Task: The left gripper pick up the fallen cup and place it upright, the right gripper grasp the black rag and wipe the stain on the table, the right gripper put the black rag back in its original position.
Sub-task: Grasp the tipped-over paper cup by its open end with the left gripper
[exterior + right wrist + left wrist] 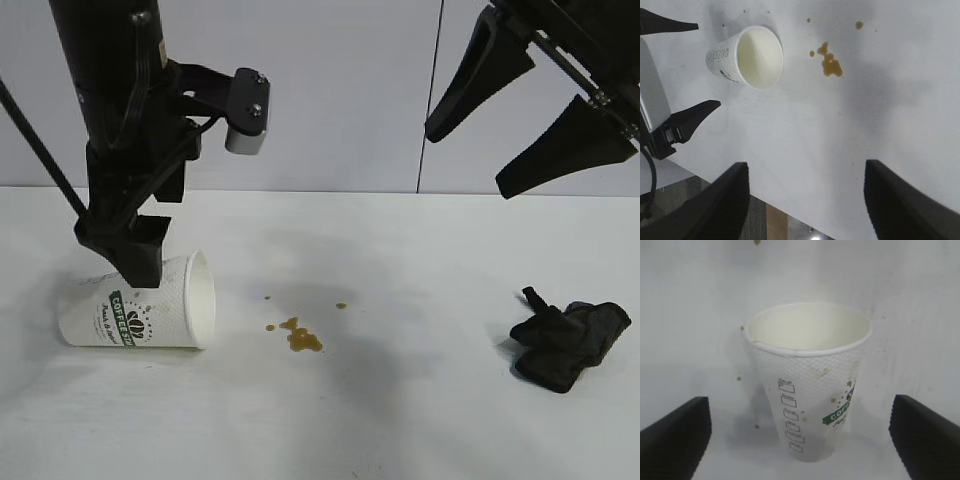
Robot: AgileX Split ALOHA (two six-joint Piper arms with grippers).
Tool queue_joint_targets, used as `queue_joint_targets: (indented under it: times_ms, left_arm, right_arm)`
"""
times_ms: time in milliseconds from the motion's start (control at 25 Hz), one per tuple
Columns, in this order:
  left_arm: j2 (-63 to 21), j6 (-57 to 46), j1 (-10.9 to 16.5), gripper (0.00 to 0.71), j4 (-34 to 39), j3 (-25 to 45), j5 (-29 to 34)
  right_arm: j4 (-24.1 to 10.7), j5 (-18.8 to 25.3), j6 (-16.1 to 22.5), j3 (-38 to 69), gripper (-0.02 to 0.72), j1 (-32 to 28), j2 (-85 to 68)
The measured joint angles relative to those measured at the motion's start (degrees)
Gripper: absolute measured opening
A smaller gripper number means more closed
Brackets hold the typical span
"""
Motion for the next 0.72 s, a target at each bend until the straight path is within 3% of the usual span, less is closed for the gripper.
queue_joint_targets:
  times_ms: [720]
  left_arm:
    - [6.9,2.7,0.0,0.695,2.7,0.0,-3.1]
  right_arm:
    - [-0.4,0.0,0.0,0.0,0.452,0.0,0.0]
